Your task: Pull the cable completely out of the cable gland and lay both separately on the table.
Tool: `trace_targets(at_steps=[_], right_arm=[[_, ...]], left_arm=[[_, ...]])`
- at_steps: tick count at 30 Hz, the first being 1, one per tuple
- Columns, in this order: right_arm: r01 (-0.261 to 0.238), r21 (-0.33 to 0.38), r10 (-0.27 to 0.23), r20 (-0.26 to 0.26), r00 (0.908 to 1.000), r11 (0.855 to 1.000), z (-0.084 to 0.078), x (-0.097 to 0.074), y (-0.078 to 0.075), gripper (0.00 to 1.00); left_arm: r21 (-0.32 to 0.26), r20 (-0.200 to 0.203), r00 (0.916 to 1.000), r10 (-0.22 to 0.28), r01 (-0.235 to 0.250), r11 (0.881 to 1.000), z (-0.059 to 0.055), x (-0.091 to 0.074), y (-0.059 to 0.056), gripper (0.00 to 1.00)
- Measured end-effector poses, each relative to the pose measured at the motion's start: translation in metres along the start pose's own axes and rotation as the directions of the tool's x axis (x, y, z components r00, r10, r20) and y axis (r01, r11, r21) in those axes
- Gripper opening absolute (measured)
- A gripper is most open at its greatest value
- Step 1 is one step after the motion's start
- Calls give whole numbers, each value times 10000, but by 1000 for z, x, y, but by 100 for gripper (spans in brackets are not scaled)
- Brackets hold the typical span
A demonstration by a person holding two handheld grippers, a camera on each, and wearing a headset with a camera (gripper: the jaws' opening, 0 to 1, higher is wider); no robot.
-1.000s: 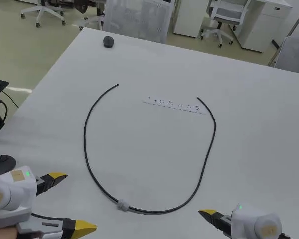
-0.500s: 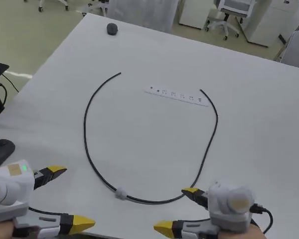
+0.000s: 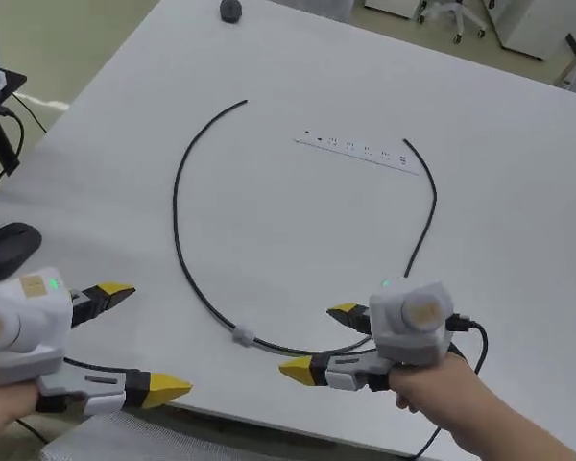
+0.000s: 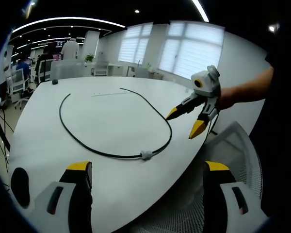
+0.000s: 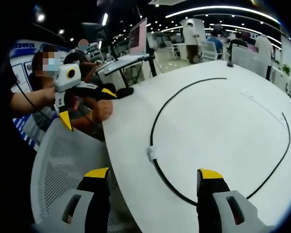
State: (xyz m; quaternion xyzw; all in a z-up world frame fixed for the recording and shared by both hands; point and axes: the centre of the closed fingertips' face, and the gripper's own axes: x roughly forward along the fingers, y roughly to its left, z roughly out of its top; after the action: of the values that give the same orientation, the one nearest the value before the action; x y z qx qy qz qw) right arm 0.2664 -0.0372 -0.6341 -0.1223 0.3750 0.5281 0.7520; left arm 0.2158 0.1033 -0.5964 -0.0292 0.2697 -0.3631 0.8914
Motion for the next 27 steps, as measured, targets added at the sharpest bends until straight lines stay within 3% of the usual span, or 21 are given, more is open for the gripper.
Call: trace_targets(at_steps=[17,27], right_arm=[[-491,-428,431,-1315,9904,9979,3,45,-6,50],[-768,-556,656,-1820,9811,9955,1,71,-9,39]], left_arm=[[-107,91,9999,74,-73,9999,-6,5,10,91],[-215,133,9999,96,-93,9997,-1,8,15,90]])
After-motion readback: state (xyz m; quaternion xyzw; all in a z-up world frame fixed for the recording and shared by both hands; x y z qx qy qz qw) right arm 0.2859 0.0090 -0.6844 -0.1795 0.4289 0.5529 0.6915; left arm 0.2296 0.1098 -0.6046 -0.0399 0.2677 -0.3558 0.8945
